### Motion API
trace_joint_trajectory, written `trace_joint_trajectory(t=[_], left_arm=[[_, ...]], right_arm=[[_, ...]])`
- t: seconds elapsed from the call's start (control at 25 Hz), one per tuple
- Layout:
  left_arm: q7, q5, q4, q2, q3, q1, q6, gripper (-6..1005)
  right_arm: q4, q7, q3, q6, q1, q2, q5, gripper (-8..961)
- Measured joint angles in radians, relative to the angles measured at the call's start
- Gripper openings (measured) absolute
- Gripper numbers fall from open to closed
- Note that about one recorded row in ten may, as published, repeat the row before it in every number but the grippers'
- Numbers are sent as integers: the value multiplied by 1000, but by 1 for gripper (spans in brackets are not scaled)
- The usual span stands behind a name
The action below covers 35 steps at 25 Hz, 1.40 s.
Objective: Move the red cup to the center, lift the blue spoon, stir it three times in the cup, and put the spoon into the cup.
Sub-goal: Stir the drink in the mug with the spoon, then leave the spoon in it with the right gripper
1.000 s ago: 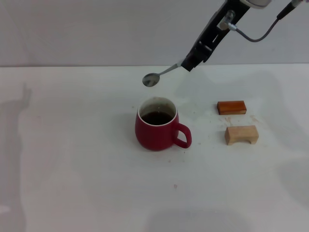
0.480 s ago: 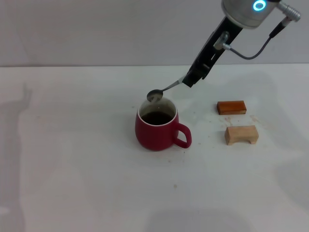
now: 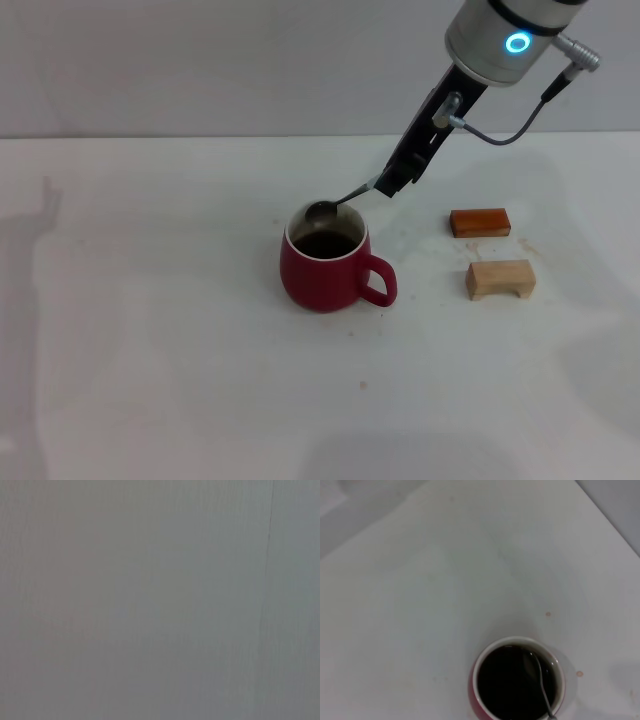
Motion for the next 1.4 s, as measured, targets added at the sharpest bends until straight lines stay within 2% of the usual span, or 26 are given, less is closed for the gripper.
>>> trace_joint_trajectory(t=[0.56, 1.04, 1.4], left_arm=[[0, 0, -40, -1, 33, 42, 28, 861], [-1, 0, -51, -4, 64, 72, 46, 861], [-2, 0, -51, -3, 65, 73, 51, 861]], right_arm=[[-91, -29, -34, -73, 12, 36, -23, 209], [-131, -44, -64, -120, 14, 51, -23, 212], [-141, -45, -80, -126, 42, 81, -18, 214]])
